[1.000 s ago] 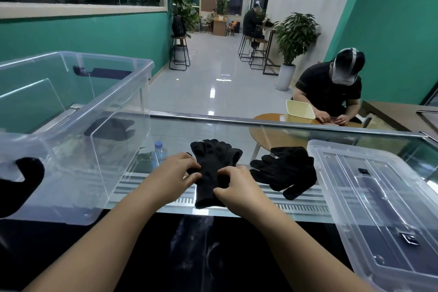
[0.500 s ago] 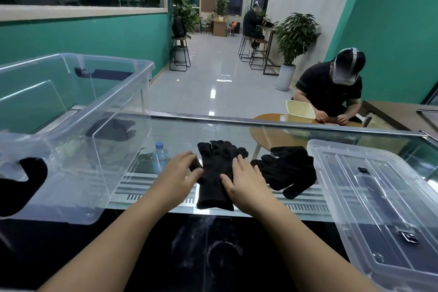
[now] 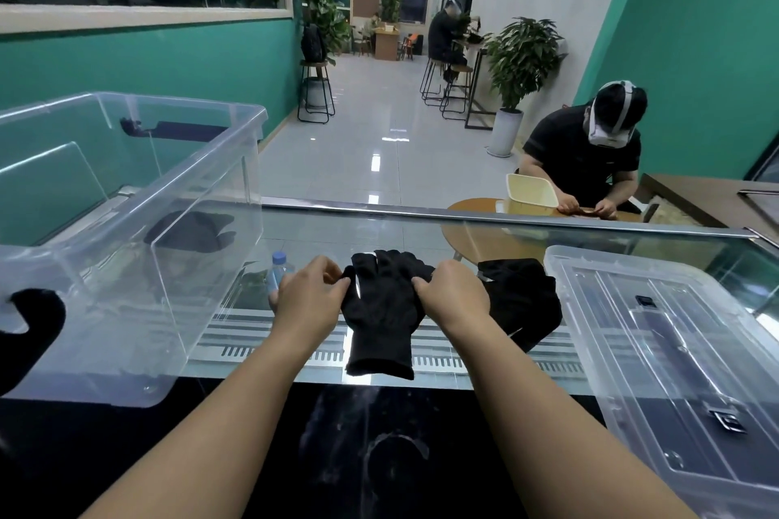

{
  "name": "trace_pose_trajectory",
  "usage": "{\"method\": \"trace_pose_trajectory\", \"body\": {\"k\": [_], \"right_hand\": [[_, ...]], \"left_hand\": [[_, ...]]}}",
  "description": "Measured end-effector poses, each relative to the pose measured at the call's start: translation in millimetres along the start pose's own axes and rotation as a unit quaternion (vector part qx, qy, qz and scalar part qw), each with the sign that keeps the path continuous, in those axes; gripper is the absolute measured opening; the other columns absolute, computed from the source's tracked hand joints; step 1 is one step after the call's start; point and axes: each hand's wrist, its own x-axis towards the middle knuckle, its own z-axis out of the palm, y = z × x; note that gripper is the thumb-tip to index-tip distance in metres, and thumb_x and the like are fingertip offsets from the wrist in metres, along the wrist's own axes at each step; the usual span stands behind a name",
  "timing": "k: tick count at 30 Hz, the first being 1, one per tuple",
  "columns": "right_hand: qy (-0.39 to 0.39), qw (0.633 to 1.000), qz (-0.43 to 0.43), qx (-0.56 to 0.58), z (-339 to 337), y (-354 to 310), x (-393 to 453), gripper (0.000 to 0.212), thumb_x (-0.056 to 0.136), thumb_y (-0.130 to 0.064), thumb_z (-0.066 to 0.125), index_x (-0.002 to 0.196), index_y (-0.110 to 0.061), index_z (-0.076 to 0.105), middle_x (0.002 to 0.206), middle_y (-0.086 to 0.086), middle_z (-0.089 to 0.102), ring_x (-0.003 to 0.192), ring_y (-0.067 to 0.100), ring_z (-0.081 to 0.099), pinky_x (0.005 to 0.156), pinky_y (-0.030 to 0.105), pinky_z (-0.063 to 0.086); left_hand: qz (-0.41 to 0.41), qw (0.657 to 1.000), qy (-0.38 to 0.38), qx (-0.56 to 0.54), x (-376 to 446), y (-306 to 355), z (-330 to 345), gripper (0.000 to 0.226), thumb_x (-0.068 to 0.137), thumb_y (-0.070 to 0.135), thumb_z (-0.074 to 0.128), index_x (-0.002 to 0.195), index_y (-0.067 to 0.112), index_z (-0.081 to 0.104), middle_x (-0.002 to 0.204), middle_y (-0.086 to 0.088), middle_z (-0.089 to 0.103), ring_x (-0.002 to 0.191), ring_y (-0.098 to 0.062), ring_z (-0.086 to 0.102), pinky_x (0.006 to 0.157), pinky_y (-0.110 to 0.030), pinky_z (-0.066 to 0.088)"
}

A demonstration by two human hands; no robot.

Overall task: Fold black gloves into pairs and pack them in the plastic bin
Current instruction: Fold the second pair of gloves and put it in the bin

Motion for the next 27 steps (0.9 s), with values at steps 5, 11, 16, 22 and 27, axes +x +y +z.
{"method": "trace_pose_trajectory", "body": {"k": [5, 11, 16, 22, 27], "right_hand": [[-0.012, 1.000, 0.004, 0.019, -3.2, 1.3, 5.0, 0.043, 0.085, -0.026, 0.056, 0.050, -0.014, 0.032, 0.049, 0.002, 0.033, 0.044, 0.020, 0.033, 0.043, 0.023, 0.021], [0.028, 0.999, -0.016, 0.031, -0.2, 5.4, -1.4, 0.037, 0.082, -0.017, 0.048, 0.049, -0.011, 0.031, 0.047, 0.003, 0.032, 0.043, 0.022, 0.028, 0.043, 0.025, 0.019], [0.068, 0.997, -0.040, 0.014, 0.1, 5.1, -7.7, 0.014, 0.088, -0.014, 0.044, 0.075, -0.008, 0.041, 0.056, 0.001, 0.041, 0.058, 0.026, 0.045, 0.046, 0.027, 0.026], [0.066, 0.996, -0.052, -0.006, 0.3, 1.5, -8.1, 0.017, 0.091, -0.015, 0.044, 0.098, -0.002, 0.053, 0.101, 0.014, 0.058, 0.078, 0.028, 0.051, 0.062, 0.029, 0.034], [0.103, 0.988, -0.108, -0.035, -3.1, -0.5, -12.6, 0.021, 0.089, -0.021, 0.048, 0.104, -0.008, 0.055, 0.110, 0.010, 0.053, 0.103, 0.027, 0.048, 0.082, 0.035, 0.043]], "left_hand": [[-0.007, 0.999, -0.047, 0.016, 5.6, 0.3, -1.3, 0.021, 0.091, 0.046, 0.046, 0.093, 0.028, 0.059, 0.095, 0.009, 0.061, 0.113, -0.023, 0.048, 0.093, -0.040, 0.028], [0.015, 0.996, -0.001, 0.092, 3.9, -2.3, 3.7, 0.029, 0.093, 0.036, 0.047, 0.092, 0.018, 0.069, 0.104, -0.004, 0.066, 0.112, -0.029, 0.048, 0.088, -0.040, 0.029], [0.033, 0.992, 0.045, 0.112, 3.0, -6.4, 4.2, 0.028, 0.091, 0.035, 0.051, 0.083, 0.016, 0.070, 0.091, -0.007, 0.068, 0.104, -0.031, 0.052, 0.080, -0.038, 0.028], [0.049, 0.990, 0.067, 0.117, 1.6, -6.9, 4.8, 0.030, 0.088, 0.042, 0.054, 0.084, 0.017, 0.070, 0.095, -0.005, 0.068, 0.103, -0.029, 0.053, 0.078, -0.037, 0.027], [0.001, 0.986, 0.071, 0.149, 3.0, -8.0, 1.2, 0.044, 0.088, 0.052, 0.046, 0.110, 0.017, 0.061, 0.118, -0.009, 0.055, 0.117, -0.029, 0.045, 0.096, -0.045, 0.031]]}}
